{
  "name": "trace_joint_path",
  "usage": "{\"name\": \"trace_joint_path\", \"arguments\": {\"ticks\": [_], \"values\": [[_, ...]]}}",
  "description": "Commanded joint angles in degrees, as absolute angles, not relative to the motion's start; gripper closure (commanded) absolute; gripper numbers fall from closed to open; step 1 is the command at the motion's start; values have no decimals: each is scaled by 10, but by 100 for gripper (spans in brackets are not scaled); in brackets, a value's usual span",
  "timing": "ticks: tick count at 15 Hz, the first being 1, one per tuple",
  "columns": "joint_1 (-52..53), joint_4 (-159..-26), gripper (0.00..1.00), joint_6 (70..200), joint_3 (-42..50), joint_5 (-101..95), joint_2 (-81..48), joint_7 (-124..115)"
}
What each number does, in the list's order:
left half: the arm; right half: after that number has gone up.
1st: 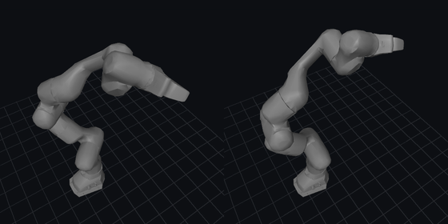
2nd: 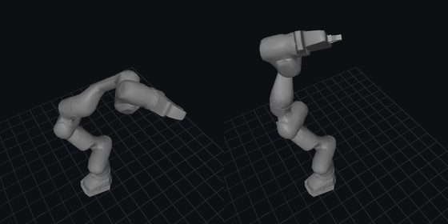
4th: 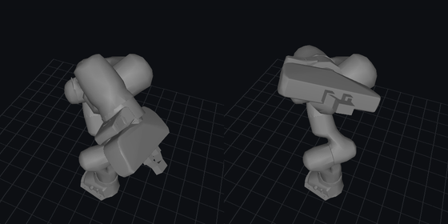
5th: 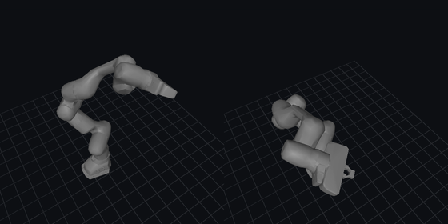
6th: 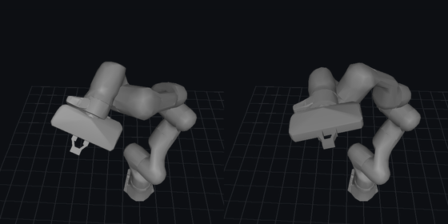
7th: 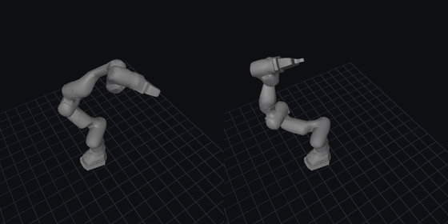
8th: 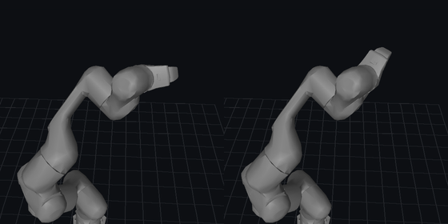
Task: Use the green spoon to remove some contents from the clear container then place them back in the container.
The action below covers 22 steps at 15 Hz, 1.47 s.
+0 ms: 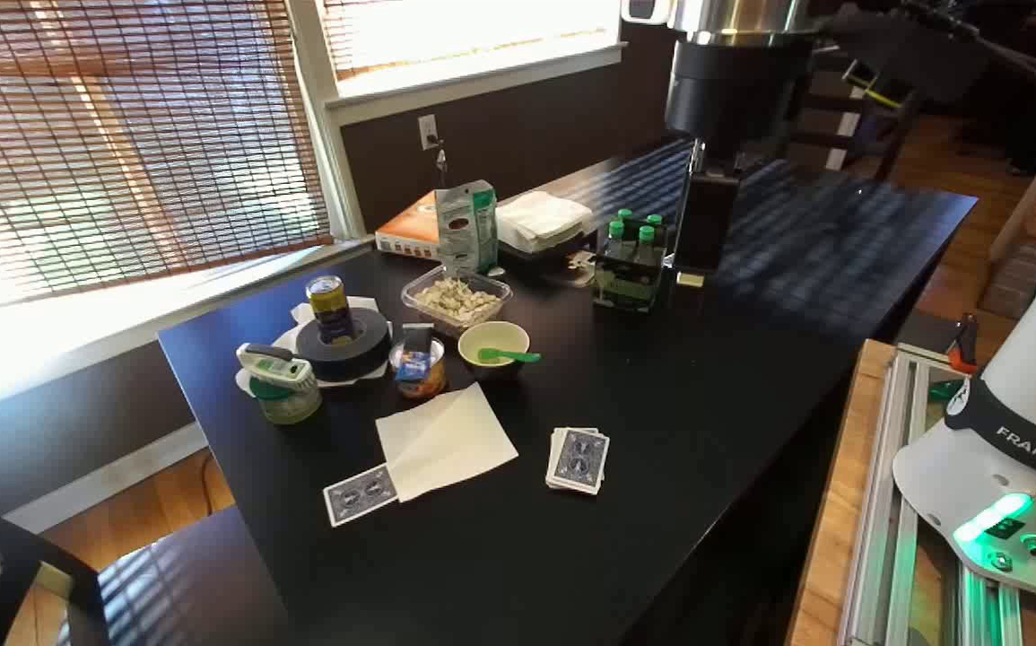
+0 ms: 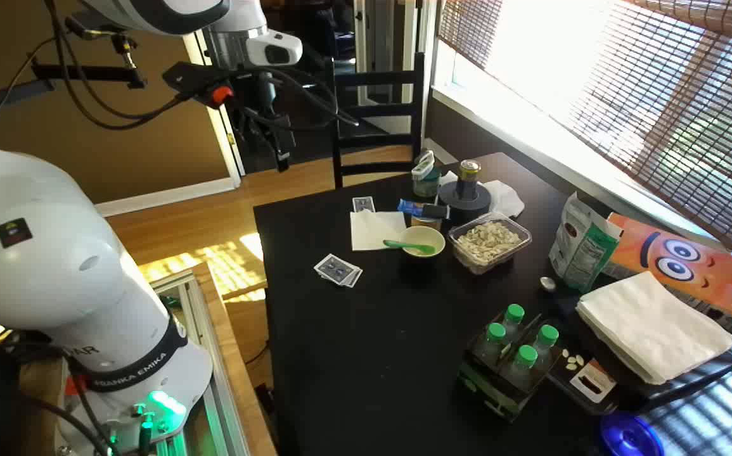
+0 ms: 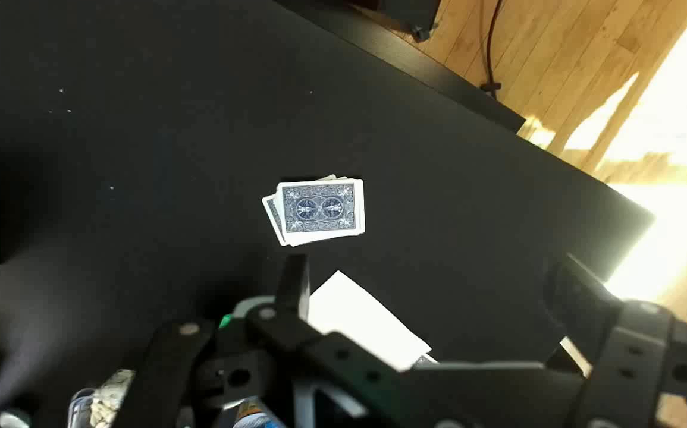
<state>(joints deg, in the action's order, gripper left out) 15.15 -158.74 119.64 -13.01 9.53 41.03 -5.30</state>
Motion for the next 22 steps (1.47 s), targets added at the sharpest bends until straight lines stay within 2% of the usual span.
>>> {"name": "trace_joint_path", "arguments": {"ticks": [1,16,22], "values": [[153,-1587,0,1195,-128,94,410,-54],[152,-1586,0,1216,-125,96,401,-48],[39,-1544,0,1336,-140,-48,291,-89]]}}
